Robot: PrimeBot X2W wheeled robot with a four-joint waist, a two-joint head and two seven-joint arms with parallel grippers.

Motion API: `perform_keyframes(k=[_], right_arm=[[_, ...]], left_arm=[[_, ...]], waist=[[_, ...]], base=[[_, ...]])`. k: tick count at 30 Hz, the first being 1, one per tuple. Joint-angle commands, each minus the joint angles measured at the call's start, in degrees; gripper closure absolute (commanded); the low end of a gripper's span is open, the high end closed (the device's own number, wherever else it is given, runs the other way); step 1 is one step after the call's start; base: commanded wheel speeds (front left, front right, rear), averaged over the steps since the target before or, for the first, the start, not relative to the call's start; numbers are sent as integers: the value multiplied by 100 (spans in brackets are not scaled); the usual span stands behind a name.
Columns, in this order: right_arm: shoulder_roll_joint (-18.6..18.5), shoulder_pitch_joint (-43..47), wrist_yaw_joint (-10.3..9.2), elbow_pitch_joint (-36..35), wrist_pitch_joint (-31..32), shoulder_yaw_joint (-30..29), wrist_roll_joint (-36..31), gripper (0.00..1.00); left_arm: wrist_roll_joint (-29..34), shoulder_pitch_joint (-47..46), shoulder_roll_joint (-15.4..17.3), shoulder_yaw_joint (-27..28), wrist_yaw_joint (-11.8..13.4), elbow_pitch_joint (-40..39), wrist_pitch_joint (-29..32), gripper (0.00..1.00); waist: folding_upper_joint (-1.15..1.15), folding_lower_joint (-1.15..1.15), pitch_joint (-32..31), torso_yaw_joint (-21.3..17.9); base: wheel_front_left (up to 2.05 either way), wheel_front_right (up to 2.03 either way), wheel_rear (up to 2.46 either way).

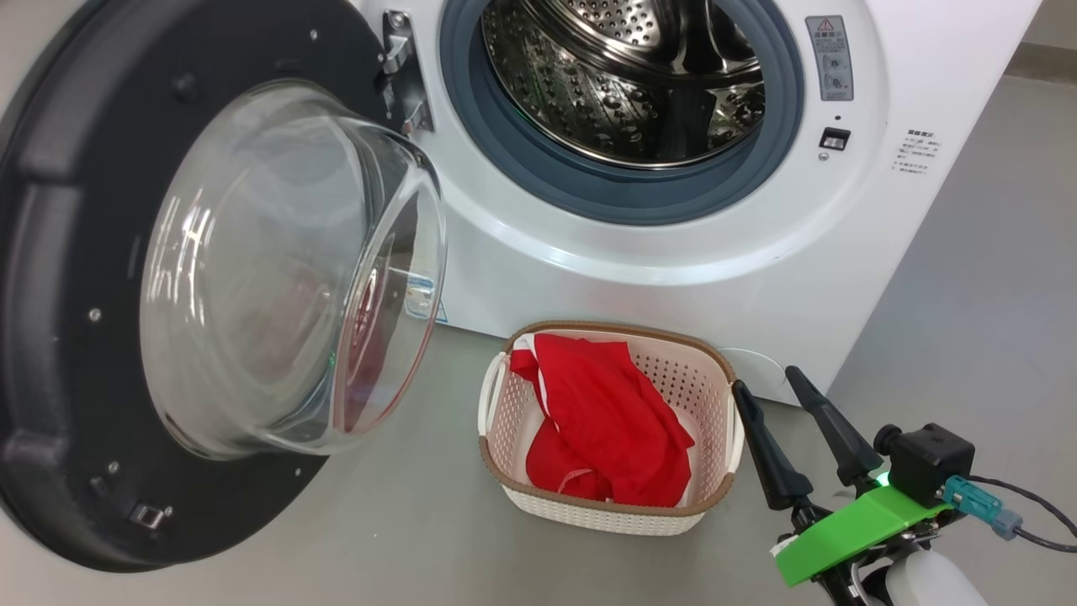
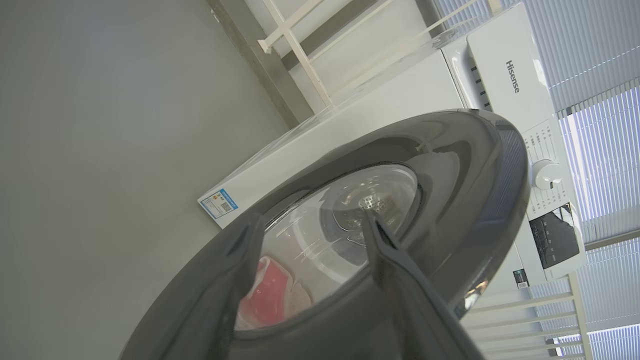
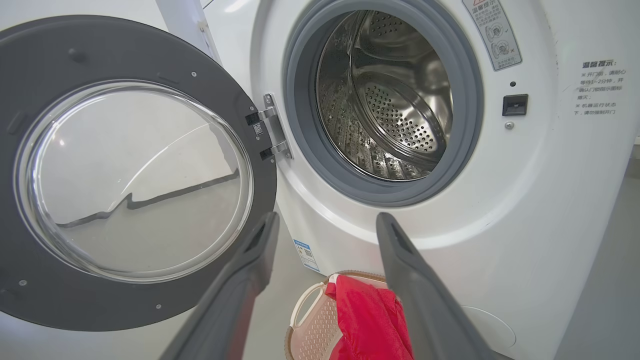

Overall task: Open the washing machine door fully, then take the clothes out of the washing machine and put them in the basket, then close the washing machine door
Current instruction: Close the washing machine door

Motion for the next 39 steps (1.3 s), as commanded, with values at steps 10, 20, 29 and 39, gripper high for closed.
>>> perform_keyframes(k=[10,20,29,39], right_arm=[[19,85,9,-174,-28,122,55,0],[33,77,9,-197,-28,176,42,0],[7,-4,9,-192,-28,184,-4,0],[-1,-32,9,-223,-28,167,-51,0]], left_arm=[[864,703,523,-106,-231,-996,-1316,0],[1411,1794,648,-630,-233,-1716,-3086,0],[1747,2387,734,-1040,-233,-1596,-4689,0],[2159,2771,669,-1637,-234,-1272,-5957,0]], waist=[[0,0,-114,124],[0,0,-85,205],[0,0,12,268],[0,0,20,349]], base=[[0,0,0],[0,0,0],[0,0,0],[0,0,0]])
